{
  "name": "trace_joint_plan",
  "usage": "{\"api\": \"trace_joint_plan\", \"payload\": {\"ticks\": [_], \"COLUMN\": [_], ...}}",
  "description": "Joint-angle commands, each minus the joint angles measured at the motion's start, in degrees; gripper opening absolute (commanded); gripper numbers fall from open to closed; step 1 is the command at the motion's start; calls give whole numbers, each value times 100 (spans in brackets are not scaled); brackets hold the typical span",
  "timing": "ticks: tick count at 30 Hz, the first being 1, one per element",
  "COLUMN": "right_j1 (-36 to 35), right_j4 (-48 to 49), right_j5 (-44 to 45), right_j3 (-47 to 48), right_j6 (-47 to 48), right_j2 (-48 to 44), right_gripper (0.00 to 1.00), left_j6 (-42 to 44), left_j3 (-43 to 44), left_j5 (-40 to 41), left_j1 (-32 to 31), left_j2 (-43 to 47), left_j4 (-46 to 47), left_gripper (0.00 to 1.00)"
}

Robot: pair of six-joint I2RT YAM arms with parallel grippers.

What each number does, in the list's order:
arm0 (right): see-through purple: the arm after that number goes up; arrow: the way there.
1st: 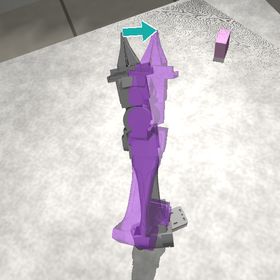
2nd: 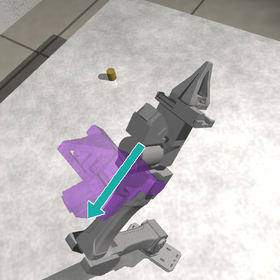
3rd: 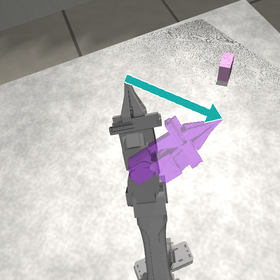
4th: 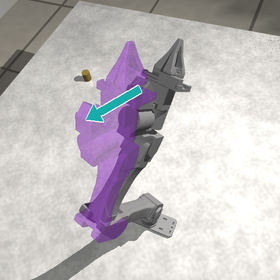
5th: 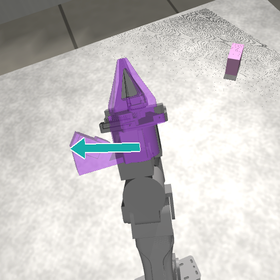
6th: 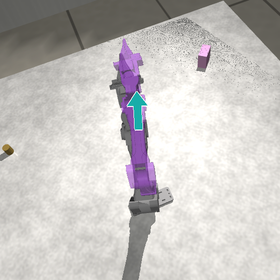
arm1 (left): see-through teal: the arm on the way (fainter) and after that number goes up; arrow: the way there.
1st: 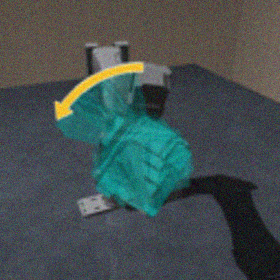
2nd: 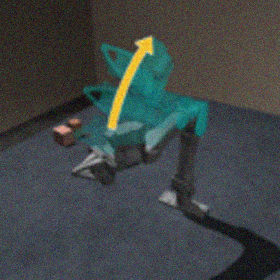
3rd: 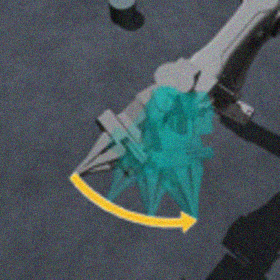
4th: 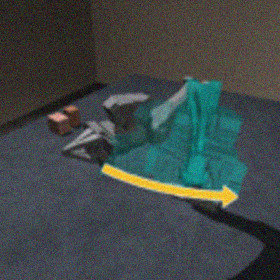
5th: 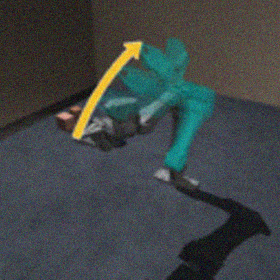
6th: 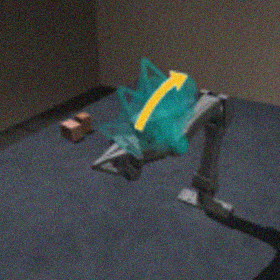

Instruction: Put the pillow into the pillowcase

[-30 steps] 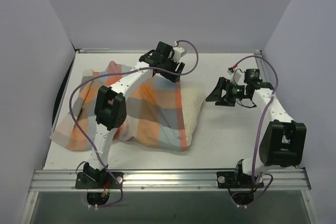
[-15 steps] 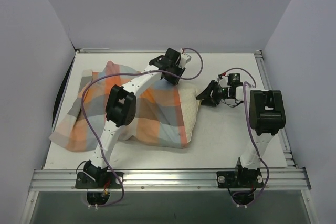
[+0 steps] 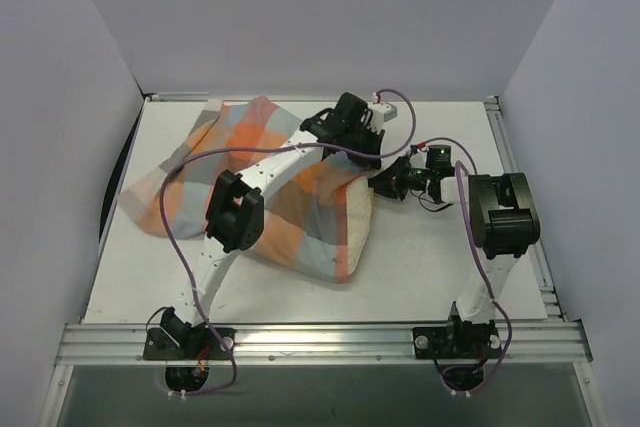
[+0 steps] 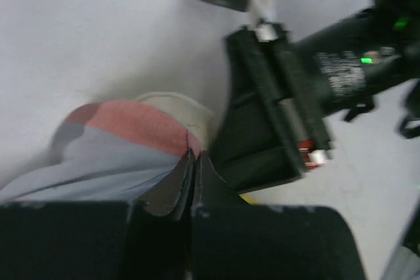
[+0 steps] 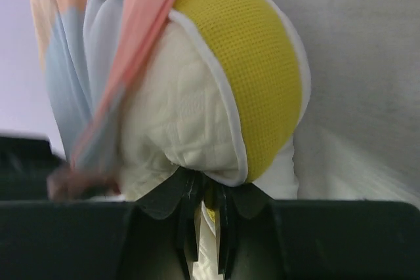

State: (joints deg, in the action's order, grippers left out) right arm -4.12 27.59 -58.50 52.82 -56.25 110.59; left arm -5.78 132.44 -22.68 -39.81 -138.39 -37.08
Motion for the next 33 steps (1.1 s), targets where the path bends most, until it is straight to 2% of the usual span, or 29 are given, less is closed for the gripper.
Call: {"api": "trace_joint_plan", "payload": {"ticks": [1,2,5,7,8,12,14,16,18,20,21,24,26,30,31,32,33], "right_j1": [-151,-133,-19,130,200,359,333,298,245,175,44,-185,-151,393,734,920,1070], "right_j4": [1450,1529,1626,1600,1496,792,975,1825,2946,3548,3777,3806,3780,3238,2895,2300,354], "right_j5": [-495,-565,-776,-899,-909,-856,-708,-610,-531,-504,-557,-671,-820,-1277,-1504,-1585,-1568], "right_j3": [-121,-175,-456,-605,-745,-870,-887,-922,-949,-940,-896,-983,-1185,-1642,-1713,-1687,-1556], "right_j6": [-1002,-1028,-1011,-871,-731,-220,-507,-991,-1954,-2494,-2722,-2742,-2655,-2208,-1527,-999,-106], "right_j2": [-186,-239,-406,-511,-564,-757,-740,-653,-495,-398,-363,-511,-599,-784,-845,-1011,-1134], "right_gripper": [6,5,4,4,4,4,4,4,4,5,5,6,6,5,3,3,2], "left_j6": [-1151,-1266,-1601,-1672,-1707,-1672,-1724,-2065,-2190,-2497,-2768,-2920,-3007,-2790,-2675,-2543,-2229], "left_j3": [-630,-1102,-1789,-1906,-1950,-2642,-2994,-3346,-3269,-3015,-2901,-2400,-2468,-2941,-3109,-3267,-3504], "left_j5": [-1127,-968,-458,-334,-386,-895,-1247,-1545,-1941,-2143,-2179,-2180,-1978,-743,-460,-239,15], "left_j1": [-809,-800,-765,-782,-782,-958,-1160,-1265,-1502,-1704,-1766,-1977,-1978,-1671,-1548,-1504,-1503], "left_j2": [935,1041,1428,1586,1630,2068,2245,2421,2422,2343,2238,1966,1930,2235,2368,2517,2788], "left_j4": [1394,1597,2423,2574,2574,2661,2828,3275,3487,3620,4020,4183,4252,3483,3323,3208,2824], "left_gripper": [0,0,3,4,0,0,0,0,0,0,0,0,0,0,0,0,0]}}
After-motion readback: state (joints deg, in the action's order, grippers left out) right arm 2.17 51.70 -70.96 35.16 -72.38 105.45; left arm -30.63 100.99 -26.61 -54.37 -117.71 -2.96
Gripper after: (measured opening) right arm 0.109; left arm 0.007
